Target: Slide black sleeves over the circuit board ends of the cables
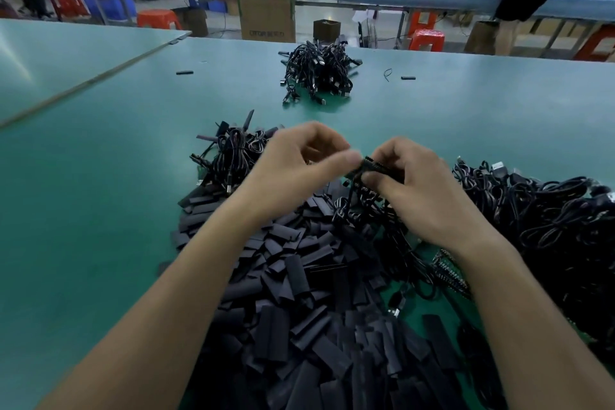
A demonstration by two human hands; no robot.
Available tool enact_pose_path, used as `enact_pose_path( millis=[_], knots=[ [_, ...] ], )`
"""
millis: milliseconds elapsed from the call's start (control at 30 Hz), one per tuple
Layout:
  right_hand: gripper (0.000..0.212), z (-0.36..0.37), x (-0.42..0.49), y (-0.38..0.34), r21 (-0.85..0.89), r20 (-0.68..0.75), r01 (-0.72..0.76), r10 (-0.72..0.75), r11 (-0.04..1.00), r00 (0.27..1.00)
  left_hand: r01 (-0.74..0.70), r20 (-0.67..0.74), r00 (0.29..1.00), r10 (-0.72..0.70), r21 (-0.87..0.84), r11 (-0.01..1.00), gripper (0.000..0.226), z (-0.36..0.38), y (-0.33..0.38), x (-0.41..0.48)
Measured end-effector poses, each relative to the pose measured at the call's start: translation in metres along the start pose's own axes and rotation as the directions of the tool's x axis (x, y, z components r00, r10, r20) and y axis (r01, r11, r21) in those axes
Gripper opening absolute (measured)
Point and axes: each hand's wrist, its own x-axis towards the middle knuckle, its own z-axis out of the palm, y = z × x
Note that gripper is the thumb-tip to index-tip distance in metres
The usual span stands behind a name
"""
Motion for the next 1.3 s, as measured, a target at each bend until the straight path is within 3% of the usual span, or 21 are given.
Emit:
enact_pose_path(
  millis=[67, 267, 500, 900, 1033, 1100, 1233, 1300],
  knots=[
    [0.013, 0.0, 0.0, -0.001, 0.036, 0.025, 0.019, -0.02, 0.999, 0.999, -0.038, 0.072, 0.997, 0.04, -0.032, 0.999, 0.013, 0.005, 0.002, -0.002],
    [0.01, 0.0, 0.0, -0.002, 0.137, 0.114, 0.043, -0.059, 0.99, 0.992, -0.053, 0.111, 0.992, 0.066, -0.119, 0.991, 0.006, 0.004, -0.004, 0.0],
    [0.005, -0.005, 0.0, -0.001, 0.181, 0.11, 0.105, -0.126, 0.978, 0.986, -0.062, 0.12, 0.99, 0.079, -0.14, 0.988, 0.01, 0.006, -0.008, -0.001],
    [0.008, -0.005, 0.0, 0.002, 0.254, 0.117, 0.176, -0.21, 0.951, 0.971, -0.012, 0.128, 0.99, 0.056, -0.316, 0.949, 0.011, 0.01, -0.014, -0.001],
    [0.012, -0.006, 0.0, 0.0, 0.273, 0.128, 0.18, -0.221, 0.945, 0.967, 0.06, 0.148, 0.989, 0.011, -0.466, 0.883, 0.016, 0.013, -0.014, -0.003],
    [0.012, -0.005, 0.0, 0.001, 0.216, 0.064, 0.171, -0.189, 0.961, 0.98, 0.058, 0.1, 0.995, -0.005, -0.534, 0.843, 0.017, 0.011, -0.011, -0.002],
    [0.015, -0.005, 0.0, 0.002, -0.032, -0.218, 0.129, -0.132, 0.991, 0.967, -0.018, -0.064, 0.997, -0.034, -0.675, 0.738, 0.017, 0.0, 0.0, 0.001],
    [0.014, -0.007, 0.0, 0.002, -0.135, -0.253, 0.083, -0.116, 0.987, 0.961, -0.093, -0.159, 0.987, -0.032, -0.716, 0.692, 0.02, -0.005, 0.007, 0.002]
  ],
)
